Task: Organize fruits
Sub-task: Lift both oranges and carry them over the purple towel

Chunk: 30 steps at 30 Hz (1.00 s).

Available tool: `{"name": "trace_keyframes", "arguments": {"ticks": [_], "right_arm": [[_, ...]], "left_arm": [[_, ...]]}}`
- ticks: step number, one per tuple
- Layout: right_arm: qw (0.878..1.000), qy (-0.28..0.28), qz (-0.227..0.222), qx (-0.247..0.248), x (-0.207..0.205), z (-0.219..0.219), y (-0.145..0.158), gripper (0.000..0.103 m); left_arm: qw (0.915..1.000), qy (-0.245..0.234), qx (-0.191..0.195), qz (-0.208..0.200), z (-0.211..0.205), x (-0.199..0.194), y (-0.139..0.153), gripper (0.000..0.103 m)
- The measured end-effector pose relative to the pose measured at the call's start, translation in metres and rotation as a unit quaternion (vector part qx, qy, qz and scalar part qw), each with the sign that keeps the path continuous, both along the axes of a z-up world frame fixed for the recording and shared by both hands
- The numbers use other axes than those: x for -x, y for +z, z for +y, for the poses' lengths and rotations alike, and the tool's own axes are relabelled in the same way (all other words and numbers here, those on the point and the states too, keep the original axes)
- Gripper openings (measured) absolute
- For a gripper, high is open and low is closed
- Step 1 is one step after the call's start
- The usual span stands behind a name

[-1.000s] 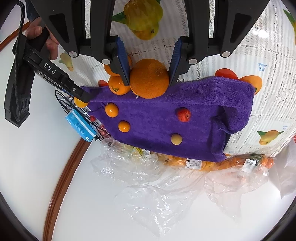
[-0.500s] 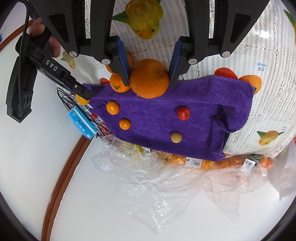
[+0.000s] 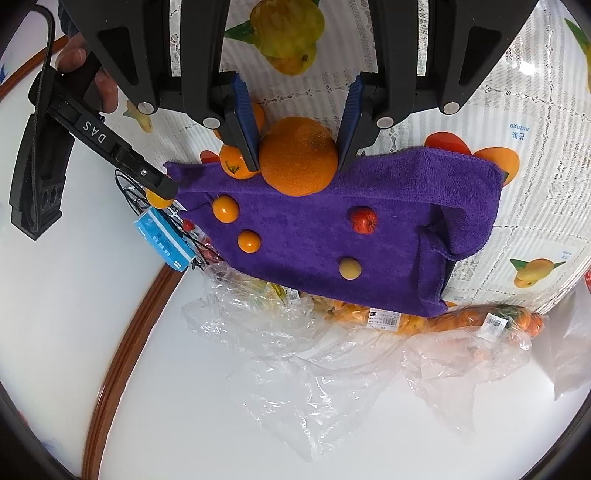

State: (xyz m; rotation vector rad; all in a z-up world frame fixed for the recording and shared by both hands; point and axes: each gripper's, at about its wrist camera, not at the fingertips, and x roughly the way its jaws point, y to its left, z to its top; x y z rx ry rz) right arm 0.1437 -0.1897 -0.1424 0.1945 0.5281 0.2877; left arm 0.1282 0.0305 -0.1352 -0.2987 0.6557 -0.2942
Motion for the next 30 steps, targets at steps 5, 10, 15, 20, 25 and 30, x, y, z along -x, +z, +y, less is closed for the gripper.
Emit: {"name": "trace_keyframes", "arguments": {"ticks": [5,10,15,20,25,30], "right_arm": [[1.000,0.002,-0.008,0.005,0.002,0.002,0.001,0.036],[1.000,-0.003,-0.013,0.007,0.004,0.001,0.002,0.036],[1.000,-0.007,-0.019,0.009,0.005,0.001,0.004,0.036],[1.000,-0.008,-0.021,0.010,0.005,0.001,0.005,0.036],[0.999,-0.011,-0.025,0.017,0.007,0.002,0.006,0.036],[0.999,-0.014,-0.025,0.018,0.007,0.002,0.006,0.036]], "left_arm": [[1.0000,0.006,-0.001,-0.004,0.004,0.002,0.001,0.039],[0.9999,0.015,-0.005,-0.005,0.005,0.002,0.002,0.039],[0.9998,0.017,-0.010,-0.008,0.005,0.002,0.003,0.039],[0.9996,0.023,-0.011,-0.015,0.007,0.004,0.005,0.039],[0.9994,0.028,-0.008,-0.018,0.009,0.005,0.007,0.039],[0.9990,0.037,-0.006,-0.023,0.013,0.005,0.011,0.039]]}}
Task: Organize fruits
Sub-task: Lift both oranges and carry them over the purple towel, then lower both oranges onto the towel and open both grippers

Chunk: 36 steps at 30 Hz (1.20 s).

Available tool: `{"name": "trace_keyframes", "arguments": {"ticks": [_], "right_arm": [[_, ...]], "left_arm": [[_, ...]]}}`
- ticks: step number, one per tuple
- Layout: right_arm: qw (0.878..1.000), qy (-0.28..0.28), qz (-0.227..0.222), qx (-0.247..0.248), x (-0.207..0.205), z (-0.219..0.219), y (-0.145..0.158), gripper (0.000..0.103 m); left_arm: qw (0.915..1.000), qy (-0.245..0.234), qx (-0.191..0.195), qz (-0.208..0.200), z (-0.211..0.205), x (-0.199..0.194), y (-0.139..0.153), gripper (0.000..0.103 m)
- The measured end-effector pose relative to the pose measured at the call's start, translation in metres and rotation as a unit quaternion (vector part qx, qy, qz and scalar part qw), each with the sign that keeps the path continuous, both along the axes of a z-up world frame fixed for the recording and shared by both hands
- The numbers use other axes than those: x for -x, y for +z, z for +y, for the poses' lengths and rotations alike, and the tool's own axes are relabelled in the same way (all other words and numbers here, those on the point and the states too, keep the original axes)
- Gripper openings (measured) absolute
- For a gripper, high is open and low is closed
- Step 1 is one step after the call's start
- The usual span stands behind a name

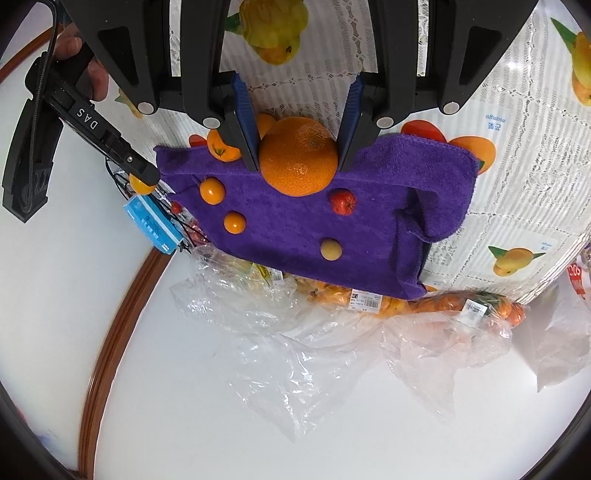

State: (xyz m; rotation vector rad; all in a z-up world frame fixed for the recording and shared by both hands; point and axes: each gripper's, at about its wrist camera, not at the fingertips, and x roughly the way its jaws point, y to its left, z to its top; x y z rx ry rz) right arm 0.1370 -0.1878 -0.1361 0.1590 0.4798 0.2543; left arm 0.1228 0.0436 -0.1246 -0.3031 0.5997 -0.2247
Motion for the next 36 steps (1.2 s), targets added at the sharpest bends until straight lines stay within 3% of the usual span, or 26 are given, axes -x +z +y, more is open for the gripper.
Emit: {"name": "trace_keyframes", "arguments": {"ticks": [8,15,22,27,31,36], "right_arm": [[1.000,-0.016,-0.008,0.003,-0.006,-0.002,0.011,0.036],[0.999,-0.016,-0.038,0.012,-0.016,0.009,0.043,0.036],[0.998,-0.032,-0.049,0.038,-0.041,0.026,0.066,0.036],[0.997,-0.025,-0.070,0.010,-0.050,0.028,0.076,0.036],[0.996,-0.026,-0.080,0.015,-0.061,0.035,0.086,0.036],[0.997,-0.029,-0.062,0.017,-0.077,0.035,0.073,0.036]], "left_arm": [[1.0000,0.006,0.002,-0.005,0.009,-0.009,0.018,0.039],[0.9991,0.022,-0.022,-0.029,0.013,-0.029,0.050,0.039],[0.9982,0.046,-0.027,-0.026,0.020,-0.057,0.062,0.039],[0.9979,0.056,-0.026,-0.019,0.023,-0.075,0.062,0.039],[0.9978,0.060,-0.024,-0.013,0.023,-0.092,0.058,0.039],[0.9973,0.070,-0.024,0.001,0.026,-0.105,0.036,0.039]]}}
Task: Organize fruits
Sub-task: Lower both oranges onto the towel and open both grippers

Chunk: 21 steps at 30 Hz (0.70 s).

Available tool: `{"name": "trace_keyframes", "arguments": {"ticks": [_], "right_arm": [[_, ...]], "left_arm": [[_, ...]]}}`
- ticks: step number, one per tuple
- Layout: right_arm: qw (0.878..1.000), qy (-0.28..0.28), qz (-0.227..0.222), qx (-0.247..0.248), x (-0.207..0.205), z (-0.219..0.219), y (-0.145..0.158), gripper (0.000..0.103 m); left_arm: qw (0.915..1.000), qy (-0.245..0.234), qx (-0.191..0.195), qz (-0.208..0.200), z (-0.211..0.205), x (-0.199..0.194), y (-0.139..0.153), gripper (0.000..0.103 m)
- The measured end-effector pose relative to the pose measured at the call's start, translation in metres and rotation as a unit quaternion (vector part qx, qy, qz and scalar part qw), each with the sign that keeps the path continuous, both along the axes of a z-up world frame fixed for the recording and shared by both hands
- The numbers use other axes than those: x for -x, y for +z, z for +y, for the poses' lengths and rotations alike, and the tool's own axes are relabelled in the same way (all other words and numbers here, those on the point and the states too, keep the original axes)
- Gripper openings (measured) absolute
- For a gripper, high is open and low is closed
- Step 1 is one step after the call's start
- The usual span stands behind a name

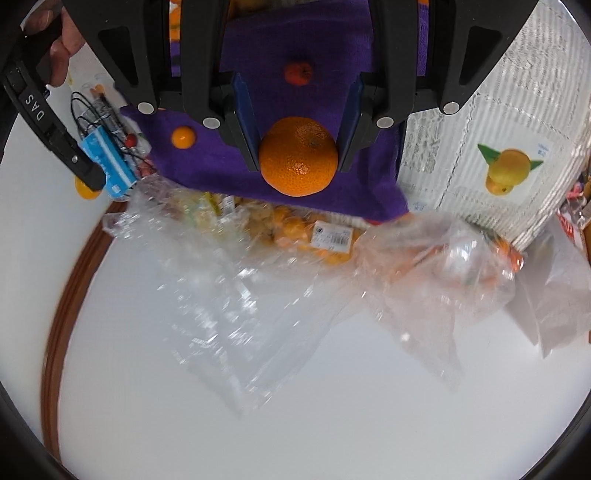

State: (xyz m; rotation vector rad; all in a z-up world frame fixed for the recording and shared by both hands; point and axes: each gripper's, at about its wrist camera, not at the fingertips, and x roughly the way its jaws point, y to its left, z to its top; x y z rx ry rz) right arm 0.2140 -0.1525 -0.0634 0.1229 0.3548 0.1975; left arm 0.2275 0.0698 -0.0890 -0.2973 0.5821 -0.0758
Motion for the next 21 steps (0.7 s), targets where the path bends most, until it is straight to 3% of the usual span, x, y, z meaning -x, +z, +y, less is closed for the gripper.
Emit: {"name": "trace_keyframes", "arguments": {"ticks": [7,21], "right_arm": [[0.997,0.009,0.073,-0.009,-0.025,-0.009,-0.049,0.036],[0.993,0.045,0.106,0.037,-0.033,0.016,-0.072,0.036]], "left_arm": [[0.9995,0.023,0.004,0.022,0.011,-0.007,-0.024,0.039],[0.9987,0.015,-0.005,0.048,0.004,-0.015,-0.043,0.039]]}}
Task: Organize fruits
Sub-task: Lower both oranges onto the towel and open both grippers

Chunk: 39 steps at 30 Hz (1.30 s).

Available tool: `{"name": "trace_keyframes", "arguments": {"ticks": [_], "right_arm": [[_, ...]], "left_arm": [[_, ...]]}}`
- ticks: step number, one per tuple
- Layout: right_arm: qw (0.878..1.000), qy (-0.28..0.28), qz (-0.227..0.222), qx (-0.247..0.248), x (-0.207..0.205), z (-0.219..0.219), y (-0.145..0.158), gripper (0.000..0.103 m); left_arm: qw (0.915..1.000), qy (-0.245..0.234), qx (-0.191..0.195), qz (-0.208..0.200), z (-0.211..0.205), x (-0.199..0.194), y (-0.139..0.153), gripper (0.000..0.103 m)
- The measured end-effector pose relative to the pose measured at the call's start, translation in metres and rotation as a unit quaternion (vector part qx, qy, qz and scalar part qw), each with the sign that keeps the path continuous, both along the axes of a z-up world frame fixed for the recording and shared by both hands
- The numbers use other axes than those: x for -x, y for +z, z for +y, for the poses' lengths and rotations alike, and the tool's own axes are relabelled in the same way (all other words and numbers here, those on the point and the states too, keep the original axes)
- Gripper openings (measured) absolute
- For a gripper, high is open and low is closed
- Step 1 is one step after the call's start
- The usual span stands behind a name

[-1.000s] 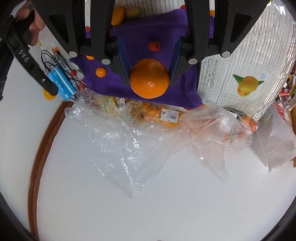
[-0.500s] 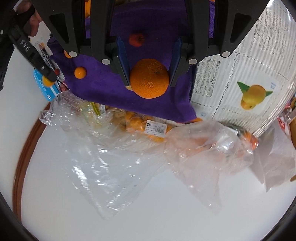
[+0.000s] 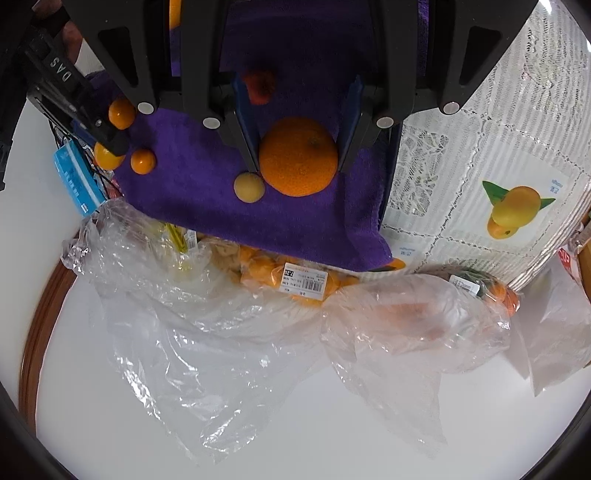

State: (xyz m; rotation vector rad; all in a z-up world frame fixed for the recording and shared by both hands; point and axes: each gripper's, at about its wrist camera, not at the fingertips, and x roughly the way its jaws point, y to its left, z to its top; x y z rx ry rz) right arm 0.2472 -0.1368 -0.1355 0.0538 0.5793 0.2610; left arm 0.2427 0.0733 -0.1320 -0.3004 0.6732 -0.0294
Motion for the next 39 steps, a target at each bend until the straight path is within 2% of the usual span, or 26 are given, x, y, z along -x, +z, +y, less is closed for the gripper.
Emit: {"name": "trace_keyframes", "arguments": {"ticks": [12,25,31,34,39], "right_arm": [[0.998,0.027,0.022,0.045,-0.004,0.022,-0.013,0.036],[0.999,0.028,0.015,0.035,-0.002,0.019,-0.011,0.036],[0.999,0.024,0.007,0.030,0.002,0.017,-0.005,0.045],[0.999,0.023,0.003,0.028,0.004,0.016,-0.004,0.050],[0.999,0.029,0.001,0.037,0.006,0.018,-0.003,0.059]], "left_arm": [[0.9998,0.000,0.005,0.021,0.001,-0.007,-0.007,0.039],[0.9996,0.000,0.000,0.027,-0.002,-0.010,-0.009,0.039],[0.9994,-0.003,-0.001,0.035,-0.003,-0.010,-0.012,0.040],[0.9995,-0.010,0.010,0.027,-0.002,-0.008,-0.010,0.045],[0.9999,-0.002,0.009,0.014,0.000,-0.003,-0.005,0.046]]}}
